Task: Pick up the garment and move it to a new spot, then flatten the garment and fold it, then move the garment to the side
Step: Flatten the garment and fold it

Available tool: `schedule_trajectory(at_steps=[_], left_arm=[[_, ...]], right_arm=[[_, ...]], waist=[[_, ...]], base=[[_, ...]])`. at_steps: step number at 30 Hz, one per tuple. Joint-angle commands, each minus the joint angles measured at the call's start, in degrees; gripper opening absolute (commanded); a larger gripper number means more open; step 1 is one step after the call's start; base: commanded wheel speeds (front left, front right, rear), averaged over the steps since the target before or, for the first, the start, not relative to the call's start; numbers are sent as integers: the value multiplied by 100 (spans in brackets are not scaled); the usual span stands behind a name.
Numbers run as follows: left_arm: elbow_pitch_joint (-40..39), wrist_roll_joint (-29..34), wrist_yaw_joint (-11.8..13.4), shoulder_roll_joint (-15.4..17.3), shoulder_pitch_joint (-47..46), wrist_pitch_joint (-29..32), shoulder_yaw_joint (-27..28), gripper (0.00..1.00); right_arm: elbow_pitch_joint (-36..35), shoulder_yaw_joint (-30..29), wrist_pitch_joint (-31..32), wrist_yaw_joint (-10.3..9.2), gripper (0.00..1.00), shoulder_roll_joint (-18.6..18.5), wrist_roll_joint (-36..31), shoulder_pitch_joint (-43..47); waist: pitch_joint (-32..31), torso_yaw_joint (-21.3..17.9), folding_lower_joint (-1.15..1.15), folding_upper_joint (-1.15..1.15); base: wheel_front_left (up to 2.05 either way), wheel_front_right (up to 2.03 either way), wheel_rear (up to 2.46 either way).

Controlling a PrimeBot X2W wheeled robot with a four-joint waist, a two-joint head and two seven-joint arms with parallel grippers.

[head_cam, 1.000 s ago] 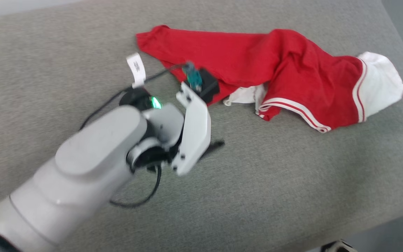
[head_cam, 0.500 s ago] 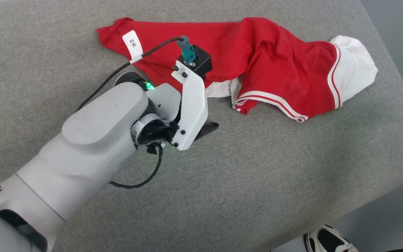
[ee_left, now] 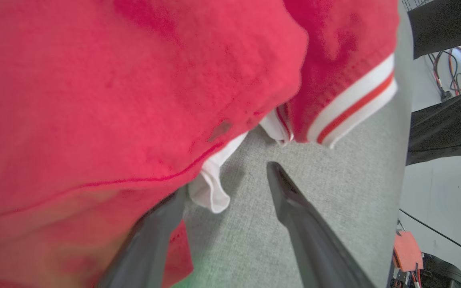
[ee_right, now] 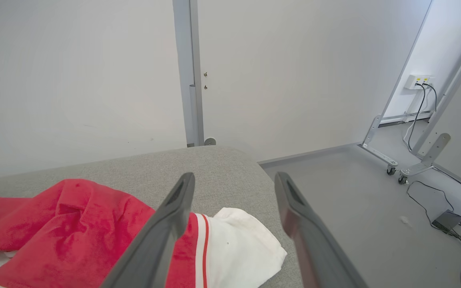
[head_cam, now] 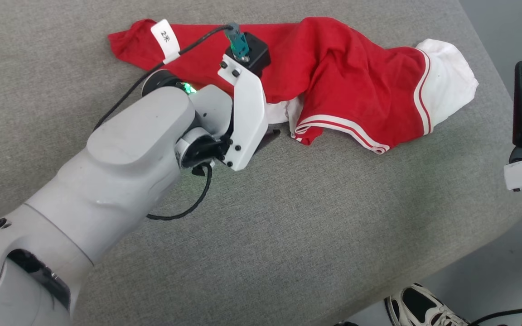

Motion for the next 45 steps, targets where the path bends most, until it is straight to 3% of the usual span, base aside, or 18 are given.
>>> schedule_trajectory(at_steps=[1,4,5,10,17,22,23,25,31,37,45], left_arm=[[101,-48,6,-30,-94,-55,-18,73],[289,-108,6,-23,-178,-95,-73,29],[342,-131,6,-25,-192,-107,-92,0],[374,-297,6,-45,-219,-124,-169,0],[-238,-816,6,99,-173,-108,-197,0],[-825,-1212,6,755,62,-151,-80,0],[-1040,-1356,6,1104,210,-124,-45,0],[-1174,-1479,6,1502,390,-117,20,0],[-1366,-1930,212,2454,1007,-235,241,0],[-1212,-2357,544,3001,1351,-50,373,0],[-798,-2478,834,3223,1644,-148,419,0]], right_arm=[[-6,0,-30,-1,100,35,5,-5],[3,25,-48,-1,100,63,7,53],[11,31,-55,-1,100,71,1,69],[25,-21,-60,-1,100,82,-35,113],[-140,-152,108,-1,100,-43,-137,191],[-378,-280,334,-1,100,-148,-210,302],[-476,-328,438,0,100,-172,-245,365],[-559,-352,541,0,100,-211,-255,373],[-769,-266,842,0,100,-306,-296,361],[-921,-132,1056,-1,100,-389,-331,274],[-1011,-7,1219,0,100,-428,-362,274]], waist=[[19,-23,0,0],[25,-52,0,0],[18,-56,0,0],[-23,2,0,0],[-249,480,0,0],[-479,1023,0,0],[-566,1250,0,0],[-637,1453,0,0],[-763,1992,0,0],[-782,2322,0,0],[-799,2397,0,0]], base=[[0,0,0],[0,0,0],[0,0,0],[0,0,0],[0,0,0],[0,0,0],[0,0,0],[0,0,0],[0,0,0],[0,0,0],[0,0,0]])
